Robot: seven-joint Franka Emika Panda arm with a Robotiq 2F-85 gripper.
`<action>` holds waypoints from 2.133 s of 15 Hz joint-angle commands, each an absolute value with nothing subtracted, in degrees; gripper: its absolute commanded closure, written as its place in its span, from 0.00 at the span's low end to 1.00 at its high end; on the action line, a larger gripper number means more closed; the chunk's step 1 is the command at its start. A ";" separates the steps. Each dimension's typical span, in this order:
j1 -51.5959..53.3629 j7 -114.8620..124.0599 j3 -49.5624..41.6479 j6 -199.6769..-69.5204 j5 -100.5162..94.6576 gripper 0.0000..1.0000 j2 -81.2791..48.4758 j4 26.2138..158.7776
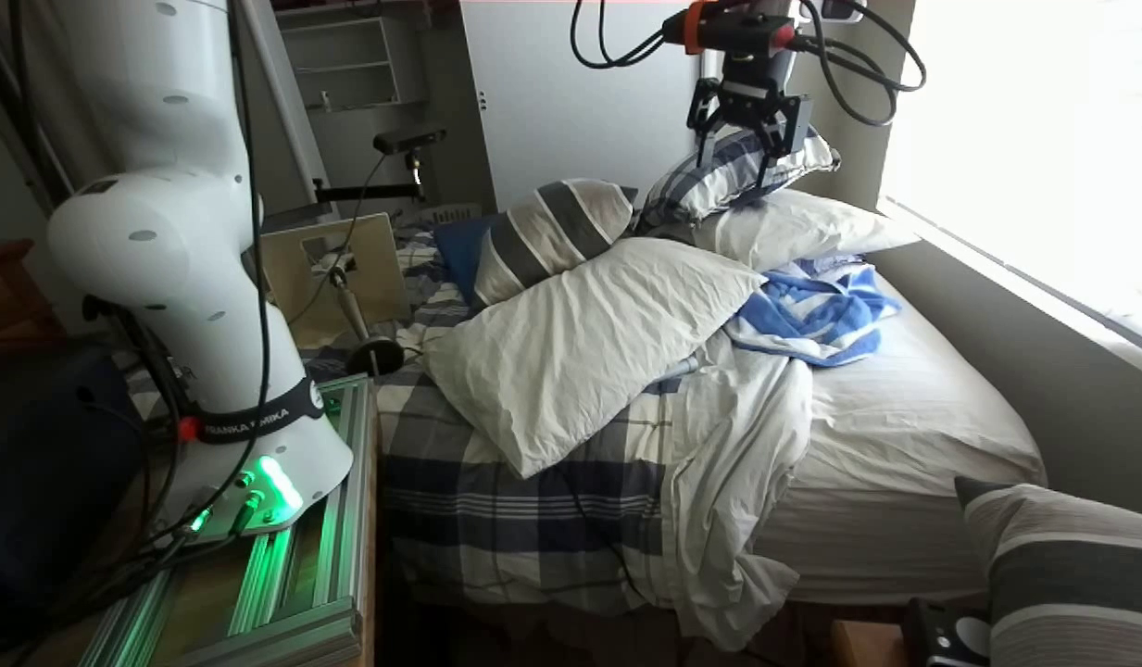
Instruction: Pull the beddings on the bed a little downwards
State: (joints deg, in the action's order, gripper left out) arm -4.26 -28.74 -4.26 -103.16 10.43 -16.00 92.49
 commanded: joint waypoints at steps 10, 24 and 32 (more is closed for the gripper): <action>-6.90 -29.80 -2.11 -102.90 10.76 0.00 -17.75 90.96; -11.49 -40.48 1.57 -103.81 13.31 0.00 -41.59 72.71; -13.46 -39.86 4.96 -105.31 12.69 0.00 -63.04 53.67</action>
State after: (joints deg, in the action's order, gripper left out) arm -11.98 -40.45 3.31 -105.45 12.03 -54.43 64.46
